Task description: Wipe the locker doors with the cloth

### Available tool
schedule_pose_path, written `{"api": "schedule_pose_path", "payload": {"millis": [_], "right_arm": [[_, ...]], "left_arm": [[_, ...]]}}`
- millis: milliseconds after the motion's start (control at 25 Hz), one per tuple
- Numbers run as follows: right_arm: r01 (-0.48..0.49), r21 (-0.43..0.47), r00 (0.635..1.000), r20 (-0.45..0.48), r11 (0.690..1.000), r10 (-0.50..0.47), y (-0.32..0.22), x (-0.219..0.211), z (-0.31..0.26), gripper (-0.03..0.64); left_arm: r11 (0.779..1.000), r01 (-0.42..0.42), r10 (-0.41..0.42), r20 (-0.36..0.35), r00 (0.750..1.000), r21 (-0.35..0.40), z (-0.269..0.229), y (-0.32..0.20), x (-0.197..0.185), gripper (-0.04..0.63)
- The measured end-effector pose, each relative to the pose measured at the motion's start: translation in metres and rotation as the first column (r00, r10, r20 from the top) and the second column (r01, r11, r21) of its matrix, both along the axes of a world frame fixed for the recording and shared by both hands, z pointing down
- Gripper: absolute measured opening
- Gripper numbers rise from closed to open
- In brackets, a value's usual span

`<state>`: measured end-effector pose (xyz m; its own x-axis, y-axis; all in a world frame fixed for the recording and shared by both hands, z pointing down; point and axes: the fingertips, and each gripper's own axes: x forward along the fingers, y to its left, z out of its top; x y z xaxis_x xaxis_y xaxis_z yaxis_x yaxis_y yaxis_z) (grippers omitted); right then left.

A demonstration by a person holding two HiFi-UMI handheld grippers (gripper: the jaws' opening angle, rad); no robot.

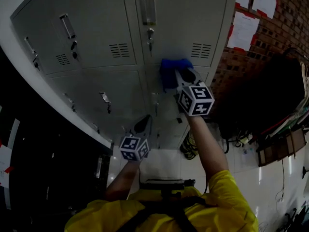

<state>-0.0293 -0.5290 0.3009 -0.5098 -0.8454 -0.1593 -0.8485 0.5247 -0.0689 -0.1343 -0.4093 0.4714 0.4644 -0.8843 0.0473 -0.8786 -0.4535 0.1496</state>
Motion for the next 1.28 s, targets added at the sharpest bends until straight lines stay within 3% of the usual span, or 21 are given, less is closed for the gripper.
{"api": "schedule_pose_path", "payload": {"millis": [120,280,360,520,600,680,760,880,960,1000,1120,1200,1280], "right_arm": [[-0.03,-0.069,0.999,-0.034,0.997,0.027,-0.002,0.001,0.05,0.072],[-0.068,-0.23,0.995,-0.089,0.971,0.049,-0.007,0.0,0.187,0.072],[-0.09,-0.356,0.989,-0.144,0.93,0.04,-0.01,-0.004,0.277,0.072],[-0.128,-0.577,0.986,-0.164,0.807,0.039,-0.013,0.004,0.43,0.072],[-0.088,-0.6,0.994,-0.105,0.795,0.031,-0.011,0.007,0.45,0.072],[-0.064,-0.571,0.997,-0.075,0.819,0.025,-0.006,0.004,0.419,0.072],[-0.048,-0.492,0.998,-0.059,0.87,0.021,0.003,-0.012,0.334,0.072],[0.049,-0.21,0.998,-0.019,0.977,-0.054,0.019,-0.049,0.142,0.072],[0.093,-0.04,0.995,-0.035,0.995,-0.095,0.022,-0.07,0.037,0.072],[0.092,0.002,0.995,-0.045,0.996,-0.092,0.018,-0.076,0.003,0.072],[0.077,-0.016,0.996,-0.038,0.997,-0.078,-0.002,-0.081,-0.028,0.071],[0.062,-0.048,0.996,-0.066,0.997,-0.065,-0.001,-0.08,-0.005,0.072],[0.052,-0.137,0.994,-0.088,0.989,-0.064,-0.003,-0.082,0.053,0.072]], "left_arm": [[1.0,-0.003,0.003,-0.005,1.0,-0.004,0.004,0.001,-0.002,0.002],[0.999,-0.007,0.007,-0.006,1.0,-0.037,0.018,0.001,-0.007,0.002],[0.999,-0.011,0.011,0.003,1.0,-0.054,0.024,0.002,-0.009,0.002],[0.997,-0.025,0.026,0.014,1.0,-0.078,0.032,0.007,-0.015,0.0],[0.996,-0.027,0.028,0.014,1.0,-0.085,0.033,0.01,-0.019,0.002],[0.996,-0.014,0.015,0.013,1.0,-0.085,0.034,0.01,-0.026,0.002],[0.996,0.004,-0.003,0.012,1.0,-0.087,0.037,0.009,-0.035,0.001],[0.996,0.023,-0.024,-0.005,1.0,-0.088,0.036,0.004,-0.042,0.0],[0.998,0.019,-0.02,-0.018,1.0,-0.063,0.025,0.004,-0.038,0.002],[0.999,0.016,-0.017,-0.021,1.0,-0.047,0.019,0.003,-0.036,0.002],[1.0,0.014,-0.015,-0.027,1.0,-0.008,0.004,0.004,-0.035,0.002],[1.0,0.015,-0.015,-0.025,1.0,0.005,-0.001,0.005,-0.038,0.002],[1.0,0.018,-0.018,-0.017,1.0,-0.001,0.001,0.005,-0.042,0.002]]}}
